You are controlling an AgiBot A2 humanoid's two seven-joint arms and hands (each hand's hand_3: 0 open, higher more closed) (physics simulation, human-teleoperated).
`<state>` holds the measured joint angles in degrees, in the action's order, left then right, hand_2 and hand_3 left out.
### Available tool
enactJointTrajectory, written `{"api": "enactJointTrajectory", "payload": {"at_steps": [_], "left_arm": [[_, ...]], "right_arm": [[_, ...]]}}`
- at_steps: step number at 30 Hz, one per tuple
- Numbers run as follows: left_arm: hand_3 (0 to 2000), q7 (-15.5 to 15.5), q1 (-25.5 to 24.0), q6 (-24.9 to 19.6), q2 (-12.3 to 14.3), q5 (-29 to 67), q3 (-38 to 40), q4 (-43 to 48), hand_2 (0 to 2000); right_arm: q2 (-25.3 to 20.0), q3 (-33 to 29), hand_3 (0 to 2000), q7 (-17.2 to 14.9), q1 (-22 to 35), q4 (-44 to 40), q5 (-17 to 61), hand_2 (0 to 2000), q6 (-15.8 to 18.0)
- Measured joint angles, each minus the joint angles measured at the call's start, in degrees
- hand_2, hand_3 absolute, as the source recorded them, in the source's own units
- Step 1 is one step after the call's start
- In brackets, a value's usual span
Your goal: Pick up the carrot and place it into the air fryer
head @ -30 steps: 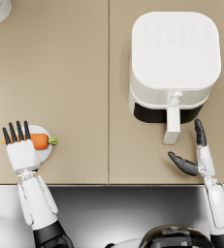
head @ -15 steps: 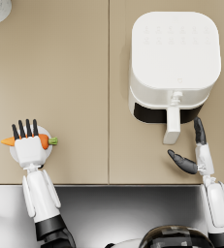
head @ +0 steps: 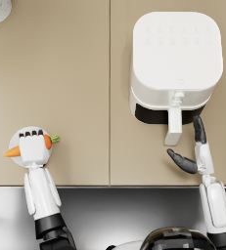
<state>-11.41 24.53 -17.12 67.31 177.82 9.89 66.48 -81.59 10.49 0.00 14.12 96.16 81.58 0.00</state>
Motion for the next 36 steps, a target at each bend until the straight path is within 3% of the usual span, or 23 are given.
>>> {"api": "enactJointTrajectory", "payload": {"at_steps": [3,6,11,19,27,31,32,33,36], "left_arm": [[2000,6.87,-1.13,10.28,0.21,-0.05,-1.12,-1.05,2000],[2000,9.88,-2.35,15.18,0.37,-0.03,-2.58,-0.33,2000],[2000,11.1,-4.27,16.01,0.85,-9.94,-3.48,10.17,2000],[2000,11.44,-1.44,16.41,1.09,-29.23,-5.84,28.52,2000],[2000,11.49,0.56,16.02,2.01,-33.44,-8.61,34.09,2000],[2000,11.5,1.64,16.0,2.56,-33.68,-10.01,34.57,2000],[2000,11.5,1.99,15.99,2.72,-33.71,-10.5,34.26,2000],[2000,11.5,2.4,15.96,2.91,-33.73,-11.03,33.91,2000],[2000,11.5,3.8,15.97,3.59,-33.75,-12.67,32.8,2000]], "right_arm": [[-0.69,0.36,0,0.0,1.18,-0.68,0.0,0,0.0],[-1.12,1.23,0,0.0,1.64,-2.19,0.0,0,0.0],[-1.58,2.02,0,0.0,1.73,-4.97,-0.01,0,0.0],[-1.83,2.05,0,0.0,0.61,-12.25,-0.01,0,0.0],[-3.42,5.12,0,0.0,3.33,-22.82,-0.02,0,0.0],[-3.63,7.36,0,0.11,5.54,-26.09,0.19,0,-3.07],[-3.37,7.58,327,0.11,5.98,-26.53,0.26,1361,-2.67],[-3.2,7.97,653,0.08,6.44,-26.87,0.28,2000,-3.9],[-3.08,9.63,1633,-0.13,8.21,-28.09,0.35,2000,-8.91]]}}
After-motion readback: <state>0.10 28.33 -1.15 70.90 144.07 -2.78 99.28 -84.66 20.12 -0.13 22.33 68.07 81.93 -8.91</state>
